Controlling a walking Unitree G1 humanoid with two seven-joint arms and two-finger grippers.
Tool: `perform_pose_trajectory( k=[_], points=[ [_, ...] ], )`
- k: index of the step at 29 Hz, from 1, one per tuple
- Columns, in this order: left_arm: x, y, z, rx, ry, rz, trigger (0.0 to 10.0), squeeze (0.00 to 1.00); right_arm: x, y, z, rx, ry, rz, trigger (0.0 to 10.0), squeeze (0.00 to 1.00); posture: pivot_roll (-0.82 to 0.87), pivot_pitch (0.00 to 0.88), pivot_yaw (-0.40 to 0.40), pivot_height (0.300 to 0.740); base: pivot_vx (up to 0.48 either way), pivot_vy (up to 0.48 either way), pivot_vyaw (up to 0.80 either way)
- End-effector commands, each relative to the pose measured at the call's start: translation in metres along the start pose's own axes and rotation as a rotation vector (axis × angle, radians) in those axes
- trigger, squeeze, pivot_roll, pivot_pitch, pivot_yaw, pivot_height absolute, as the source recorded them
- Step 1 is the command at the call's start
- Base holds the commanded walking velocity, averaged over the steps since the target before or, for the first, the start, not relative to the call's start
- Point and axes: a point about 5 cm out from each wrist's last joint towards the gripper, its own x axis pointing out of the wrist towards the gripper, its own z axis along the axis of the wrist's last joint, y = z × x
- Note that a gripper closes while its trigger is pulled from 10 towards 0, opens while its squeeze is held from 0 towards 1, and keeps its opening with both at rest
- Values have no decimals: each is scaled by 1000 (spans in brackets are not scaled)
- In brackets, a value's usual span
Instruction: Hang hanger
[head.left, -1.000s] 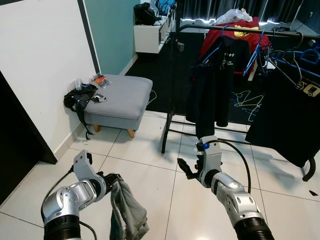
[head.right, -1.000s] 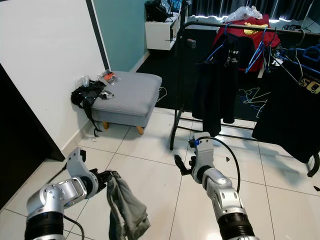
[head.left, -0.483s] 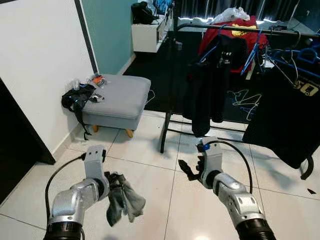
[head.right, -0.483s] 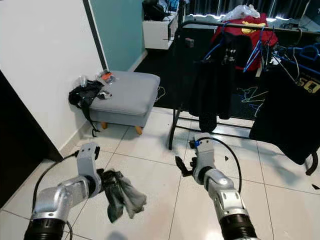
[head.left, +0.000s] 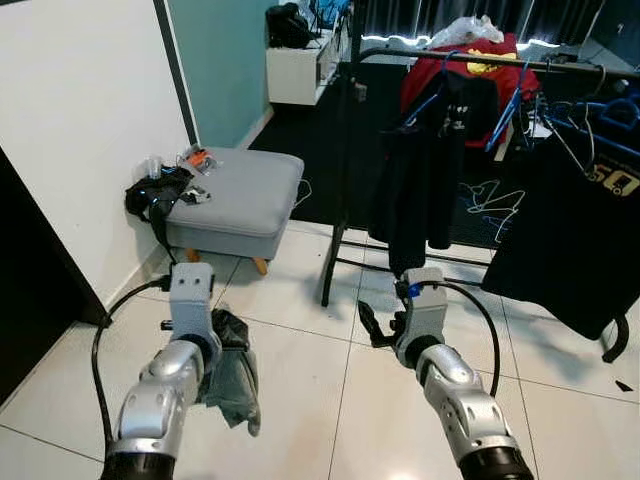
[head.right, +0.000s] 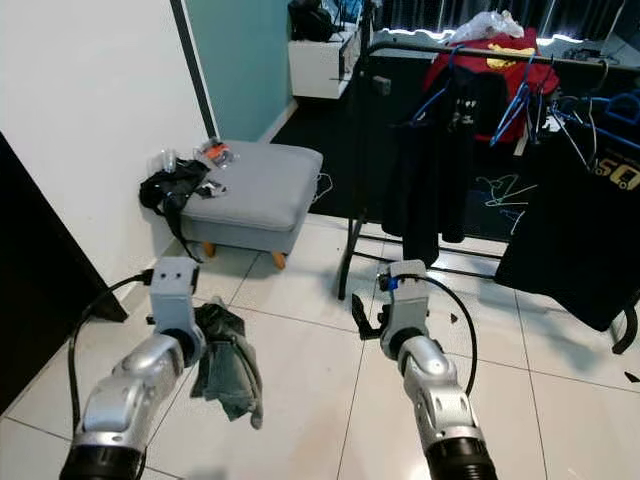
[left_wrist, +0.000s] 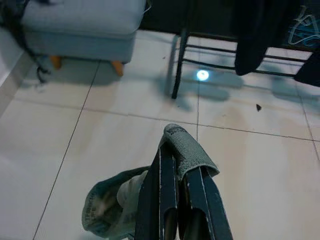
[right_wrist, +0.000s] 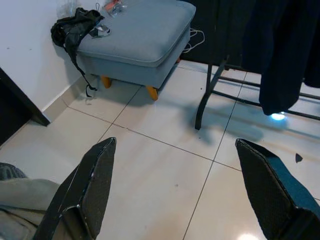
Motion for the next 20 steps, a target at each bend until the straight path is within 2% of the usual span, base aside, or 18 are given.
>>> perform_pose_trajectory(
  k=[1,5,17,20],
  points=[
    [-1,0,0,17,-16,-3,10000,0,-1,-1,3,5,-25,-10,10000,0,-4,21,0,740,0,0,0],
    [0,-12,4,27,-61,-42,10000,0,-1,-2,4,18,-39,-11,10000,0,-1,14,-5,740,0,0,0],
    [-3,-19,8,19,-116,-83,10000,0,-1,3,3,11,-40,7,10000,0,-2,12,-8,740,0,0,0],
    [-3,-20,9,9,-127,-97,10000,0,-1,3,2,14,-40,7,10000,0,-2,12,-8,740,0,0,-475]
  ],
)
